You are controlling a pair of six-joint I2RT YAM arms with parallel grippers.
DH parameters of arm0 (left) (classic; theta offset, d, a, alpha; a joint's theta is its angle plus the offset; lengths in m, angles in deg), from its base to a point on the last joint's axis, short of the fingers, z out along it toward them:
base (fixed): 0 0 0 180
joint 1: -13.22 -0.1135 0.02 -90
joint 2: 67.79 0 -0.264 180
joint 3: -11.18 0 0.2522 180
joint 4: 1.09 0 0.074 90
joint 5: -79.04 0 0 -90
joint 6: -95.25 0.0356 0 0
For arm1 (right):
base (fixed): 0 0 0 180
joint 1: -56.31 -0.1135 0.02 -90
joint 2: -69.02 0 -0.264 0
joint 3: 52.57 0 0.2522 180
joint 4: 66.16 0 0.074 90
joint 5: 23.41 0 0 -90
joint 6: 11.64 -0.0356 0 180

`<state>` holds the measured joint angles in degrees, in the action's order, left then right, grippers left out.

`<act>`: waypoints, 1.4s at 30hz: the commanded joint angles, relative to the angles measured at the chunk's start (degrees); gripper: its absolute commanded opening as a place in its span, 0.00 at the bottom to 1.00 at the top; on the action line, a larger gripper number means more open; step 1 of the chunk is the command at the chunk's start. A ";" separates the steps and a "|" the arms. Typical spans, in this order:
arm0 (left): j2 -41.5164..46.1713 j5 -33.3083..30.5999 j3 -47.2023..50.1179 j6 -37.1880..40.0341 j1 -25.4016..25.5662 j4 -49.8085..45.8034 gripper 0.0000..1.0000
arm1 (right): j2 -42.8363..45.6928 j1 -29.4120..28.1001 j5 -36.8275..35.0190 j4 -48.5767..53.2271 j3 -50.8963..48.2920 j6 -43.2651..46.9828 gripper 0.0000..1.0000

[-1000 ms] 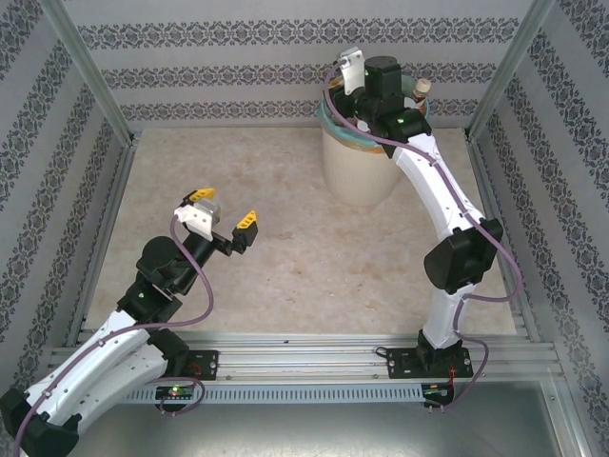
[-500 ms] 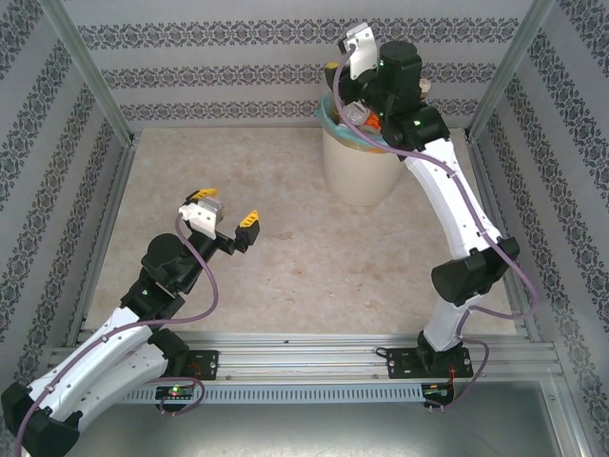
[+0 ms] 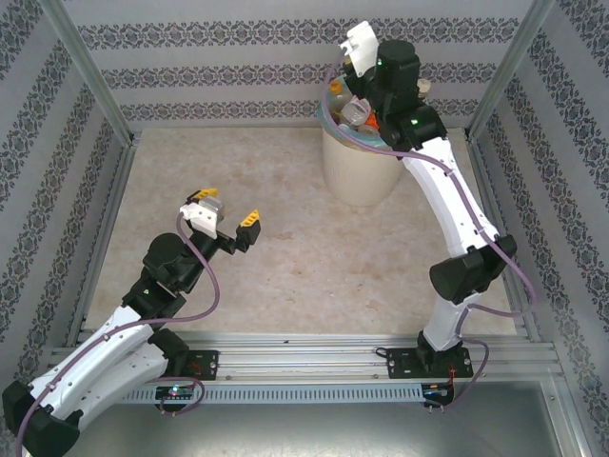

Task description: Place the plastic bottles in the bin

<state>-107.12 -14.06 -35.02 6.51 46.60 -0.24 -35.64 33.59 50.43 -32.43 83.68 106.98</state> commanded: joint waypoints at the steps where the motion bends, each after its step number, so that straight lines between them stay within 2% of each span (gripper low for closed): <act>1: 0.20 -0.11 0.67 -0.63 0.45 3.13 1.00 | -0.60 0.25 -4.30 1.06 -2.39 3.28 0.16; 7: 0.13 0.02 0.91 -0.77 0.45 2.83 1.00 | 0.53 2.03 -4.87 -0.17 -7.63 2.96 0.17; 12: -0.55 0.13 1.18 -1.01 0.45 3.75 1.00 | 2.15 3.83 -0.98 -1.72 -13.31 0.80 0.22; 14: -0.98 0.37 1.16 -1.17 0.45 4.00 1.00 | 2.92 4.22 1.39 -1.86 -15.08 -0.49 0.31; 17: -1.27 0.63 0.95 -1.17 0.45 3.84 1.00 | 4.33 3.66 3.72 -1.94 -16.40 -1.20 0.52; 19: -1.27 0.63 0.92 -1.16 0.47 3.84 1.00 | 5.24 3.19 4.97 -1.87 -16.30 -1.91 0.62; 21: -1.23 0.58 0.93 -1.26 0.45 3.85 1.00 | 6.40 2.69 6.85 -1.39 -15.44 -3.12 0.67; 26: -1.19 0.39 1.03 -1.72 0.45 4.08 1.00 | 9.91 1.89 13.84 -0.40 -13.51 -8.11 0.72; 28: -1.21 0.43 1.16 -1.95 0.45 4.45 1.00 | 10.81 2.06 16.01 -0.63 -13.46 -10.13 0.71; 33: -1.27 0.71 1.33 -1.97 0.45 4.63 1.00 | 10.88 3.51 14.80 1.20 -14.47 -13.28 0.54; 38: -1.08 0.37 0.99 -1.62 0.45 3.46 1.00 | 12.04 7.06 14.24 0.27 -16.87 -21.55 0.50; 42: -1.86 0.26 0.47 -1.87 0.45 3.10 1.00 | 5.72 11.31 13.63 7.53 -8.32 -27.29 0.42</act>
<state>-108.72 -14.03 -34.30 5.61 46.60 1.07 -26.35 42.55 64.55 -29.09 70.53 86.48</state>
